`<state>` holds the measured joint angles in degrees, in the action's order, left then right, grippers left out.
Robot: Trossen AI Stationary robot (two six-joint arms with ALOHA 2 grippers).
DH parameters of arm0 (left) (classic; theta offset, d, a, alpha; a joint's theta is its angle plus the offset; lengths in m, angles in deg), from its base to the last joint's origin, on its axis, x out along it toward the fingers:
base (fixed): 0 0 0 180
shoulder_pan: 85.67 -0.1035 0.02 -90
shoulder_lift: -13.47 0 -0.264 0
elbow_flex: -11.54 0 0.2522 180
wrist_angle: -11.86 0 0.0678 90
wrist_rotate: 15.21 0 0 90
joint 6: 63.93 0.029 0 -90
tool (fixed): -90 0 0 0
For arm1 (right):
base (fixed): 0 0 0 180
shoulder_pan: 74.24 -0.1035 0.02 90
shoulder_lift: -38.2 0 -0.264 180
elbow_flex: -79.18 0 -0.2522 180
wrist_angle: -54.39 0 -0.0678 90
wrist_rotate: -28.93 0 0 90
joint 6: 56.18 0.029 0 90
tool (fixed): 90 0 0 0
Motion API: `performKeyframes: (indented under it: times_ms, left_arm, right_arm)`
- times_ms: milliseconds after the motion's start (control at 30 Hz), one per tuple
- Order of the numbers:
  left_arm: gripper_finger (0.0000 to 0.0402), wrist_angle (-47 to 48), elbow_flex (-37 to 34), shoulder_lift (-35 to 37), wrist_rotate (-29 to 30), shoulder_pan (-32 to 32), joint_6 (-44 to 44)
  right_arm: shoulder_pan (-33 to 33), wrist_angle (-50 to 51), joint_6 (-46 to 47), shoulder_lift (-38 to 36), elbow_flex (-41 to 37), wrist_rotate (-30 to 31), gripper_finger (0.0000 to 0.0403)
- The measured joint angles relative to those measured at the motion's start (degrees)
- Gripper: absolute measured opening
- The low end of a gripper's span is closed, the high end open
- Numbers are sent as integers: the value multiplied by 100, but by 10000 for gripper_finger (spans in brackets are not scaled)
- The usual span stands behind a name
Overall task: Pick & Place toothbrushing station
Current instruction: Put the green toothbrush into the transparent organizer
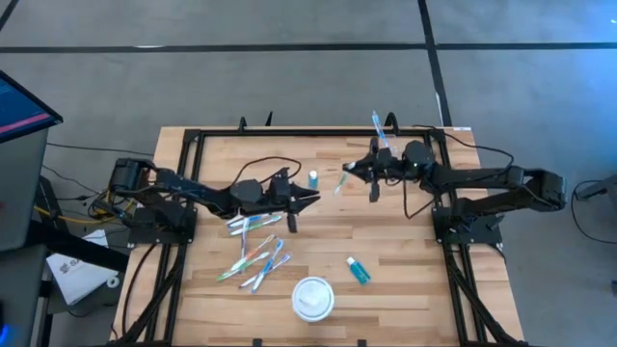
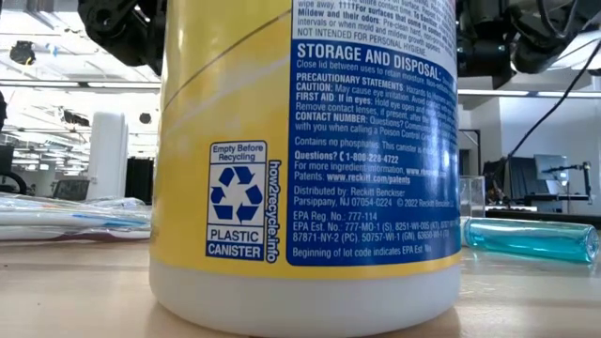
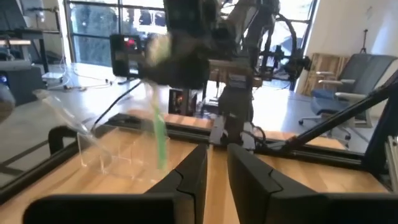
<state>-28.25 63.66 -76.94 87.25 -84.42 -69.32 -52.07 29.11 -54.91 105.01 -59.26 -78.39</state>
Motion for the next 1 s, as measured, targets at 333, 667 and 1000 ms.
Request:
performKeyframes:
  times_ms: [333, 667, 1000]
  left_arm:
    - [48, -20, -38, 4, -4, -2, -1]
    - [48, -20, -38, 3, -13, -2, -2]
    - [48, -17, -38, -2, -23, -2, -2]
  right_arm:
    - [1013, 1021, 36, -803, 0, 956, 7]
    - [1915, 1995, 73, -1505, 0, 1628, 7]
    - [2610, 2194, 164, -1590, 2, 1756, 7]
